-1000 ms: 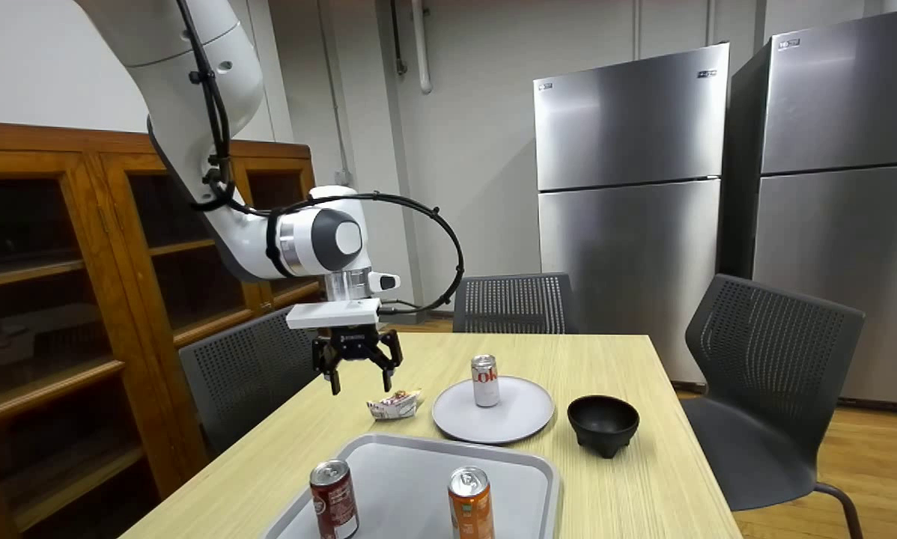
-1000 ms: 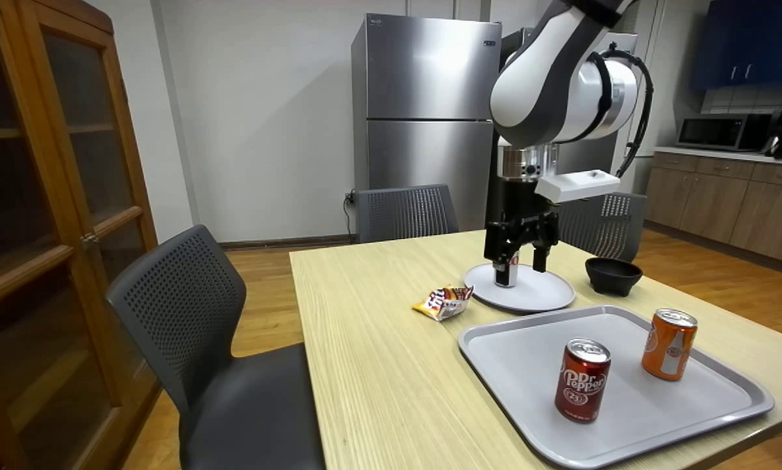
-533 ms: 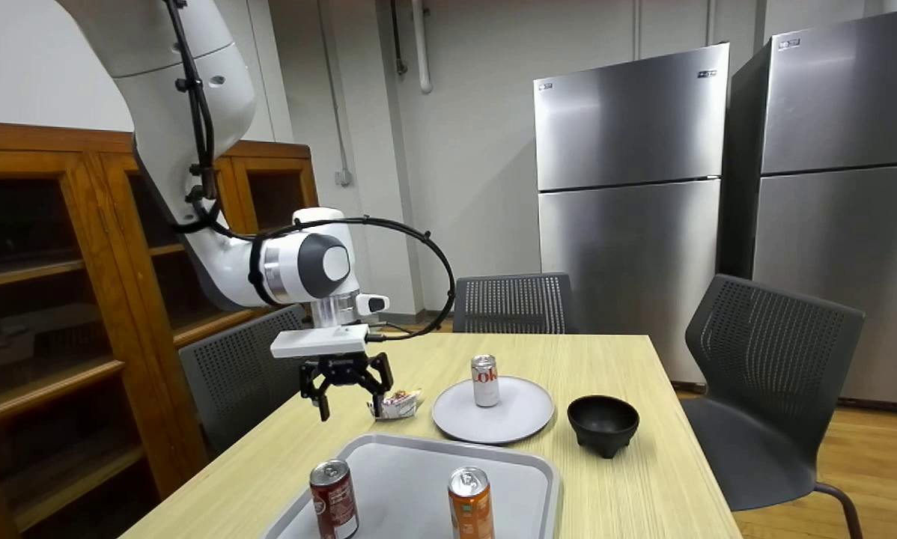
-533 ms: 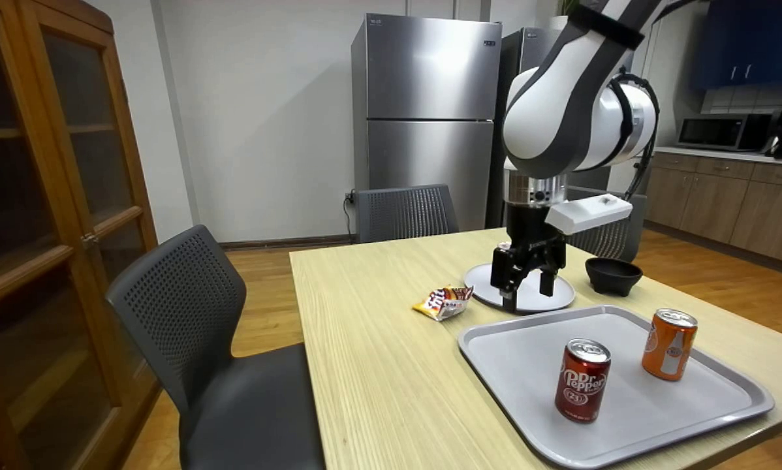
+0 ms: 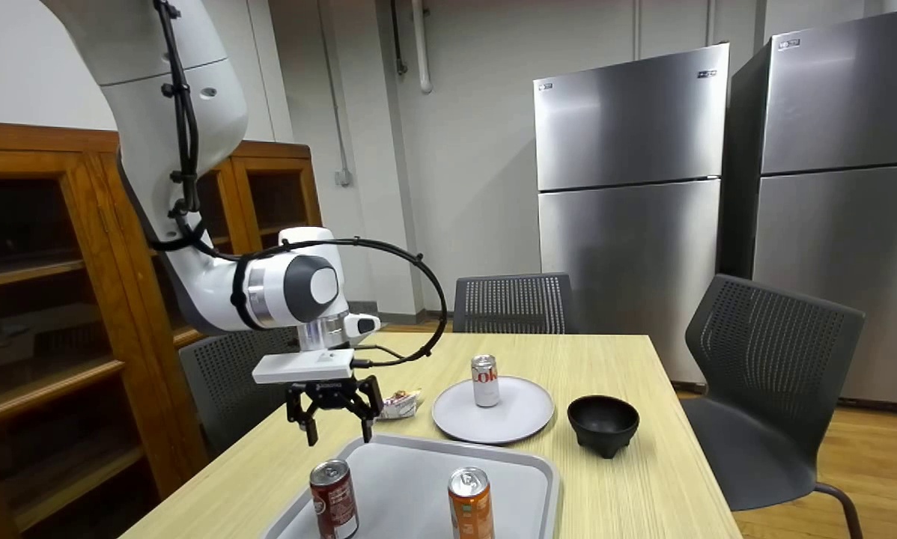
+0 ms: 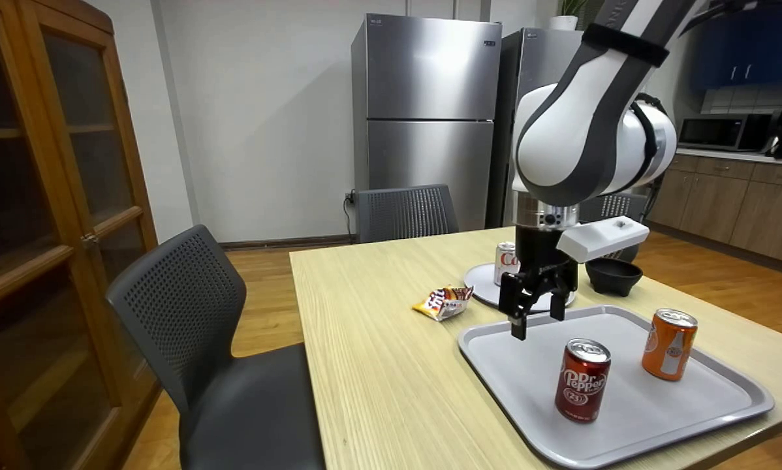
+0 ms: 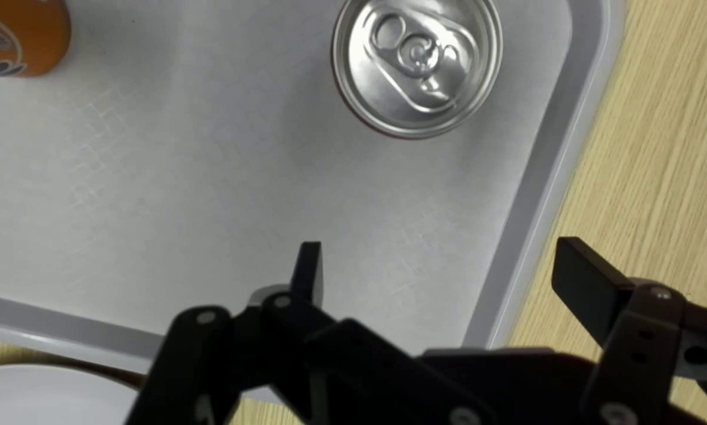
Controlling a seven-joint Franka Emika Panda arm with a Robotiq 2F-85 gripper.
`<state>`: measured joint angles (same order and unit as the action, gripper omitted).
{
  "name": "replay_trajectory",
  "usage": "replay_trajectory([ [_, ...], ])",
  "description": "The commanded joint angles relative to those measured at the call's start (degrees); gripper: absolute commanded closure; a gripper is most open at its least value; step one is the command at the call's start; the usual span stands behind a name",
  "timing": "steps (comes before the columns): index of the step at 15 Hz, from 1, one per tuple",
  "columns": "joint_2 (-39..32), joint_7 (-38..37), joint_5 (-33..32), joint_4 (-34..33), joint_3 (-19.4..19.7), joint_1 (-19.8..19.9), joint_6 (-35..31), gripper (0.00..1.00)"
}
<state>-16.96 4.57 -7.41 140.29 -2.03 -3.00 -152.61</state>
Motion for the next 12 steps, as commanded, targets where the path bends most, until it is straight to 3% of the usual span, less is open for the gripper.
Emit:
replay_trajectory([
  [1, 2.1, -3.7, -2.8, 3.5, 1.3, -1.9, -2.1, 0.0],
  [12, 2.9, -8.8, -6.6, 8.1, 3.6, -4.1, -3.6, 0.0],
])
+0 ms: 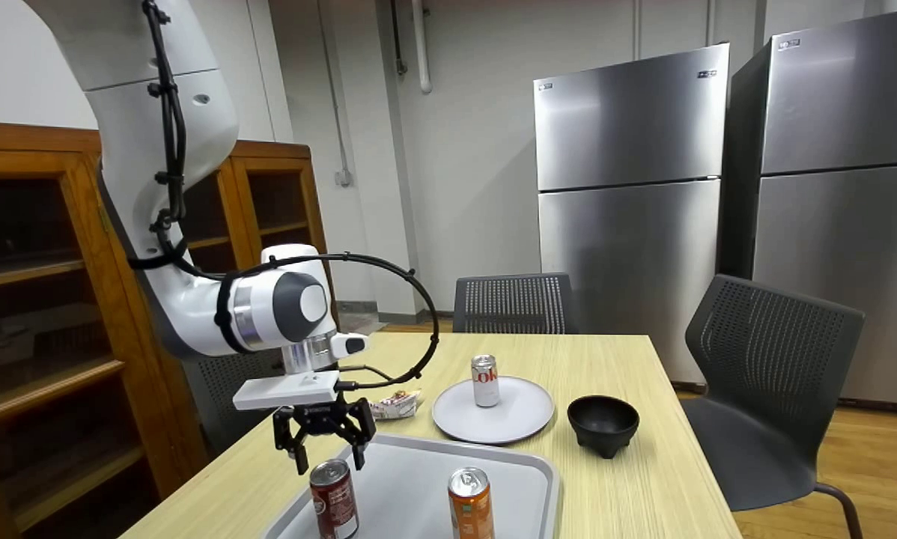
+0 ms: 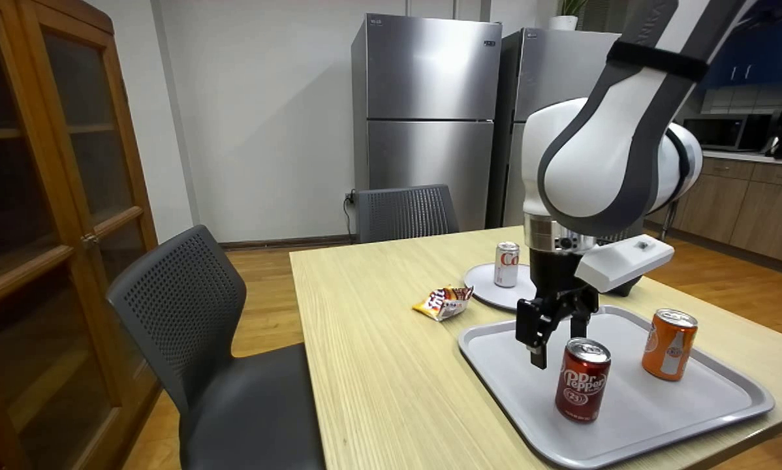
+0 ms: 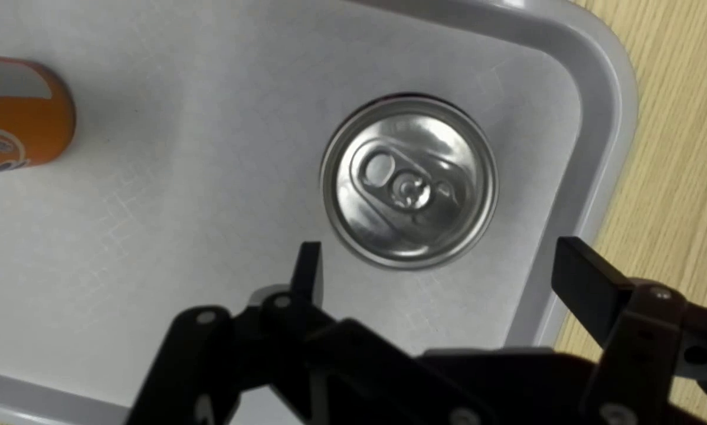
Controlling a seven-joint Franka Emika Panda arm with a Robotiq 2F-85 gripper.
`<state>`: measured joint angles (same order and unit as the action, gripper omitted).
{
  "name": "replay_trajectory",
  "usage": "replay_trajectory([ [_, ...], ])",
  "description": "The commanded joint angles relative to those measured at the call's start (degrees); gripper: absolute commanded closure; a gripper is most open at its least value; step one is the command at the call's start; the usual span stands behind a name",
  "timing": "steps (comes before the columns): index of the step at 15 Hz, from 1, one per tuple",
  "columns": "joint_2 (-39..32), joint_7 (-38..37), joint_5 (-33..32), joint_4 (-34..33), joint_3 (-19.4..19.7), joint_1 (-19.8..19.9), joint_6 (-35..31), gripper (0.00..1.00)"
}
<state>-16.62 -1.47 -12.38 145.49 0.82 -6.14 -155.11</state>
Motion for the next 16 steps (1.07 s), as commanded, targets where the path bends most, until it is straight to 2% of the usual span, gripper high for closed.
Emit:
replay_trajectory([
  [1, 2.6, -2.7, -1.3, 3.2, 0.7, -0.9, -1.1, 0.0],
  [15, 4.0, -3.7, -1.2, 6.5, 1.8, -0.6, -1.7, 0.0],
  [16, 4.2, -3.7, -1.2, 6.7, 1.7, -0.6, -1.7, 0.25],
])
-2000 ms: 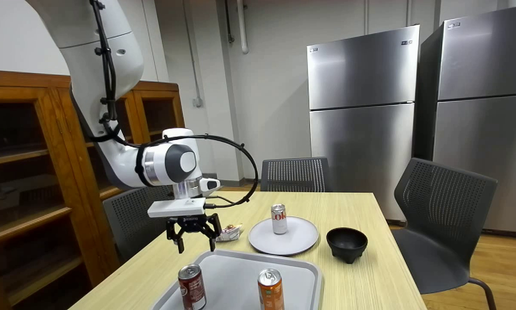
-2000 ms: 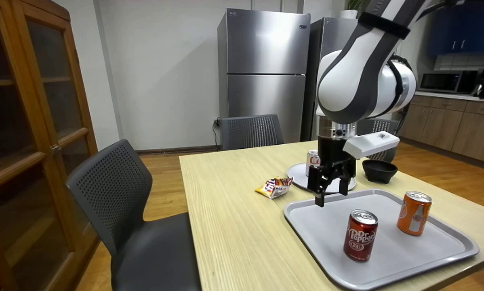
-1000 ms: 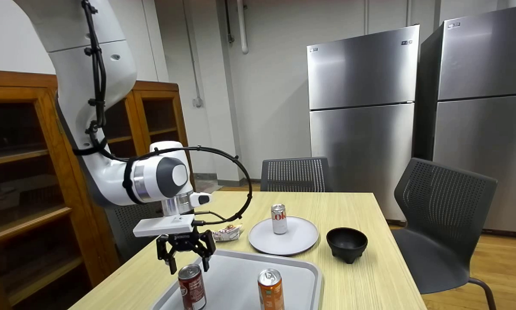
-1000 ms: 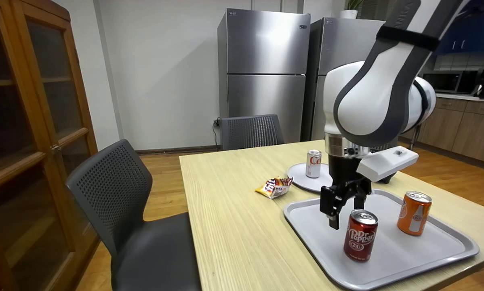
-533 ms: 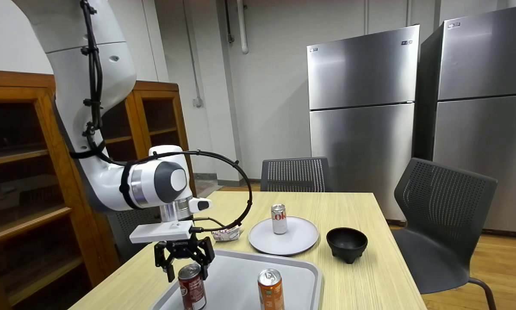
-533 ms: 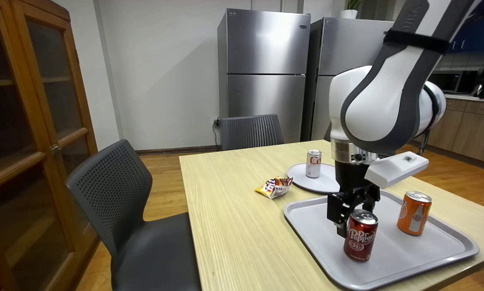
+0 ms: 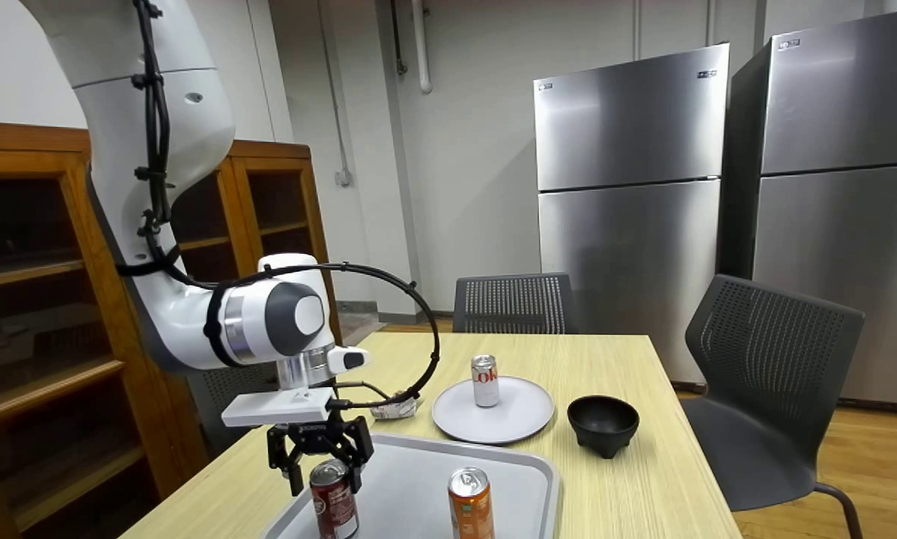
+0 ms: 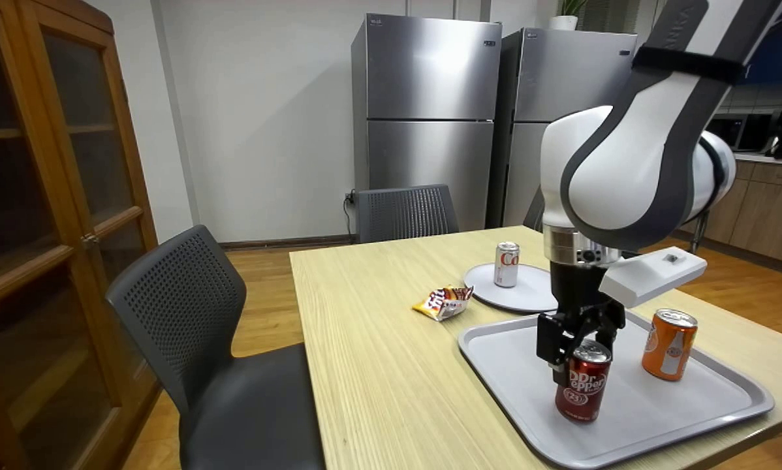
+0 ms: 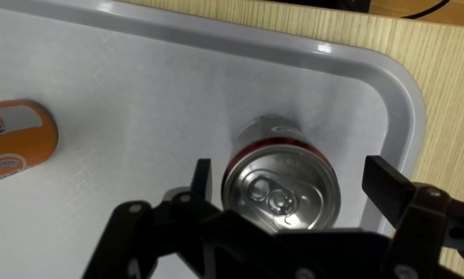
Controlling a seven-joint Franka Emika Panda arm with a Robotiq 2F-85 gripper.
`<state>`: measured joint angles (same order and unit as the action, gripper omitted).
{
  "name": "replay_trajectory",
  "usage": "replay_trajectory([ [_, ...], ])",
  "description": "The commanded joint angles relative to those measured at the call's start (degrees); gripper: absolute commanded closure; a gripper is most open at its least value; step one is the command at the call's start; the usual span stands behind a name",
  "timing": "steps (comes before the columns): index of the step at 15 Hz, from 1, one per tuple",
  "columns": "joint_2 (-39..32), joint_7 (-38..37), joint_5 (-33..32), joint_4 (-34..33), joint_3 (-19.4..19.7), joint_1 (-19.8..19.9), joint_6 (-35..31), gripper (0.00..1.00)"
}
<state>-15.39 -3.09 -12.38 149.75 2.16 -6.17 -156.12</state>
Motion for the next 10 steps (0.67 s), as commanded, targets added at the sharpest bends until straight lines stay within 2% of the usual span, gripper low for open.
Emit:
replay_trajectory([
  [1, 3.2, -2.2, -1.2, 2.6, 0.4, -0.6, -0.8, 0.26],
  [5, 4.2, -2.4, -1.4, 3.1, 0.4, -0.6, -0.6, 0.59],
  [10, 6.4, -3.1, -1.0, 4.6, 0.1, -0.5, -0.7, 0.62],
])
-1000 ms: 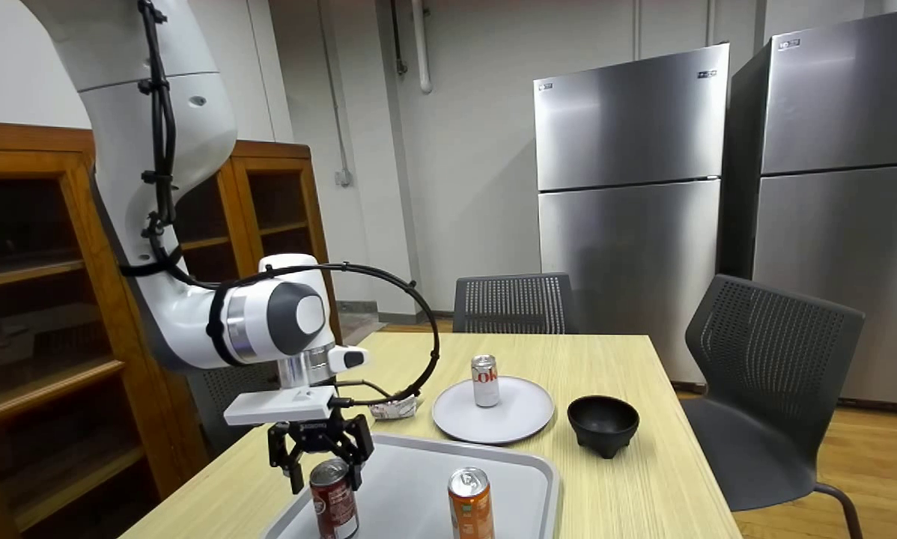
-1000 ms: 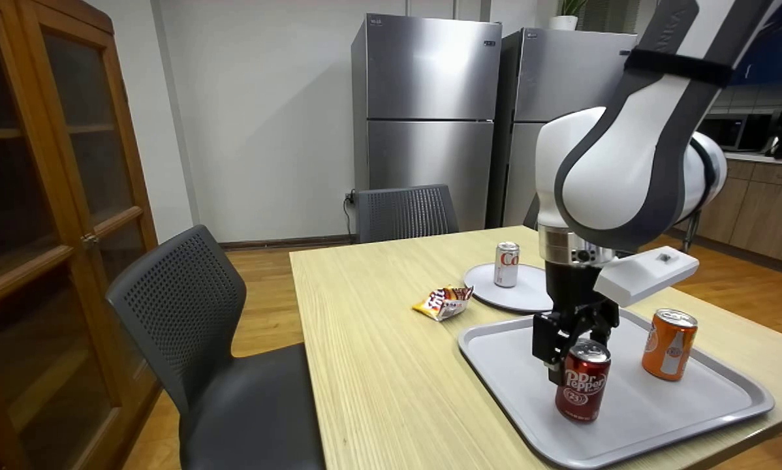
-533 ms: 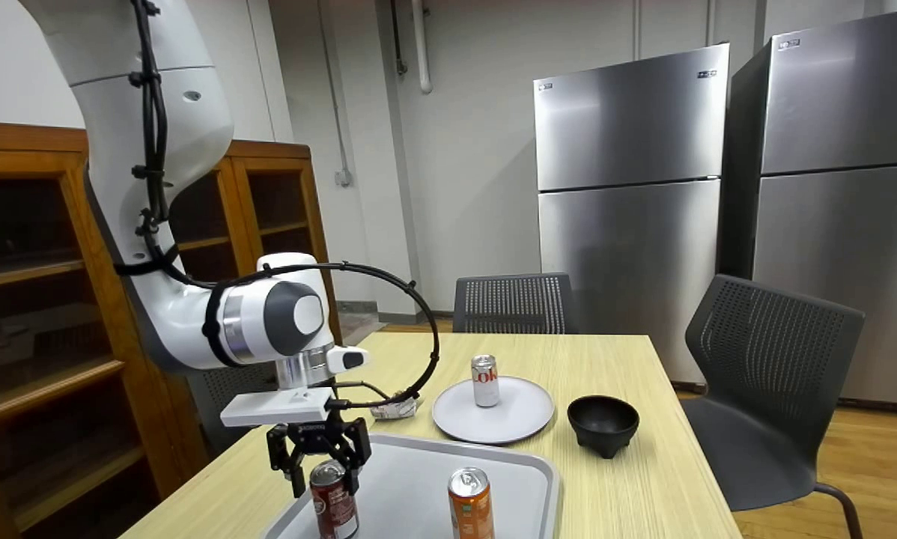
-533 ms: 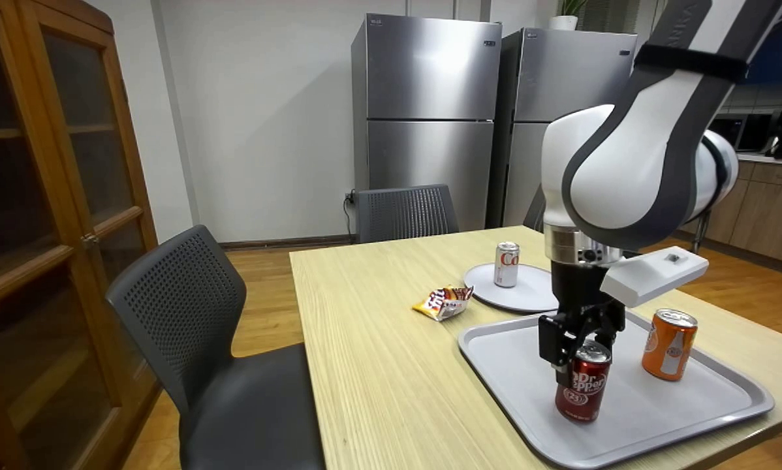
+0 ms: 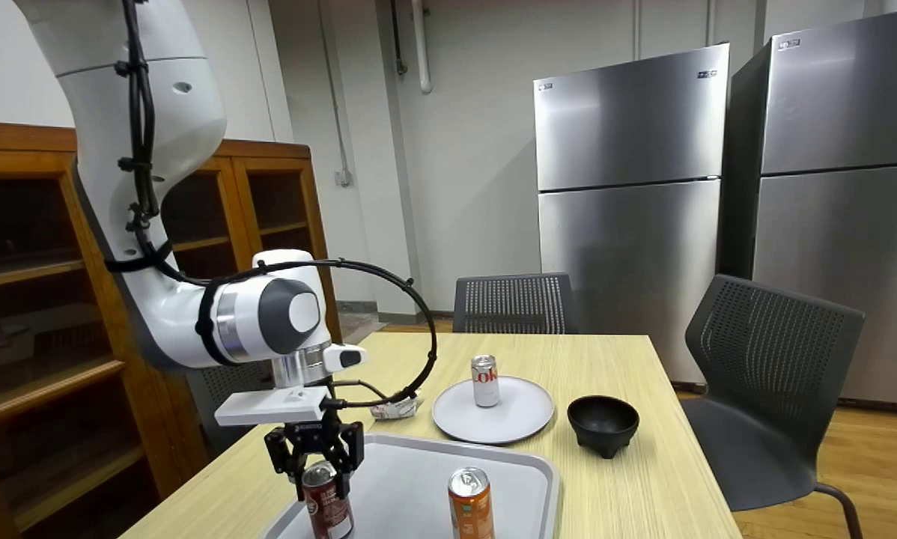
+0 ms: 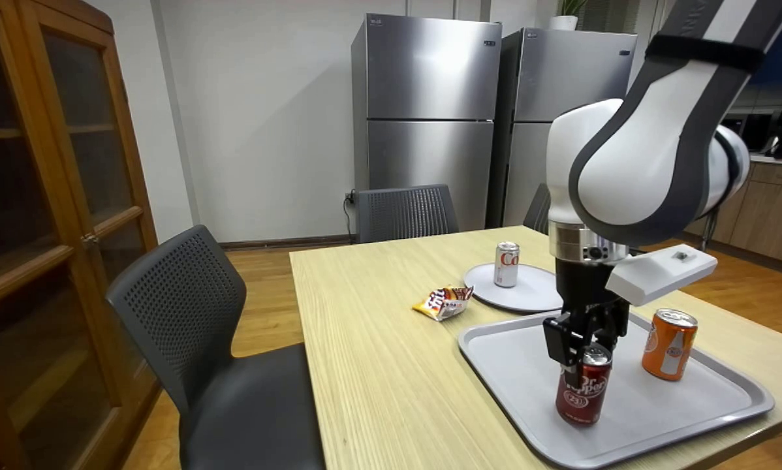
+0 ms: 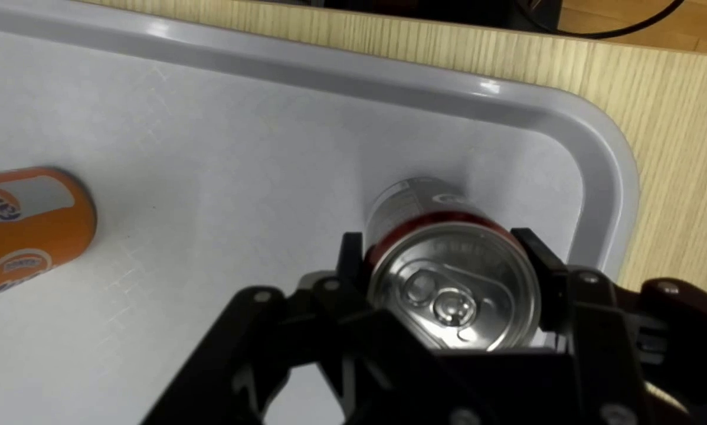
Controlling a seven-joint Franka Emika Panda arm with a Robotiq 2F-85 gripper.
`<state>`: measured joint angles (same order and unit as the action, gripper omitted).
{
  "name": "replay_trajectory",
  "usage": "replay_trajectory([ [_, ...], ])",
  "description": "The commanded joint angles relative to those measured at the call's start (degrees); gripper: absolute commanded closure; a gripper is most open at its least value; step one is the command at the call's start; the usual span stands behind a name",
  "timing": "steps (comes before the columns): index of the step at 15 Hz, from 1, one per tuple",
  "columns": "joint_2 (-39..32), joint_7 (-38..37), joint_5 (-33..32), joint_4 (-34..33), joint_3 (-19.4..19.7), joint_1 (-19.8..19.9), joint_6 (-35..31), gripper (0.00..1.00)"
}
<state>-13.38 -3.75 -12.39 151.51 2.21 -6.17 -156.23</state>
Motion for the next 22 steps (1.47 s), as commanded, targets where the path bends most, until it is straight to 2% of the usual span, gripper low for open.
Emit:
replay_trajectory([
  [1, 4.9, -3.1, -1.2, 3.0, 0.1, -0.7, -0.6, 0.62],
  [10, 6.5, -6.3, 1.0, 2.3, -0.7, 0.4, -0.7, 0.62],
  [16, 4.6, -1.7, 2.4, -1.7, 0.4, 3.6, -0.5, 0.62],
  [22, 1.2, 5.2, 6.7, -7.8, 0.2, 7.5, 0.1, 0.62],
])
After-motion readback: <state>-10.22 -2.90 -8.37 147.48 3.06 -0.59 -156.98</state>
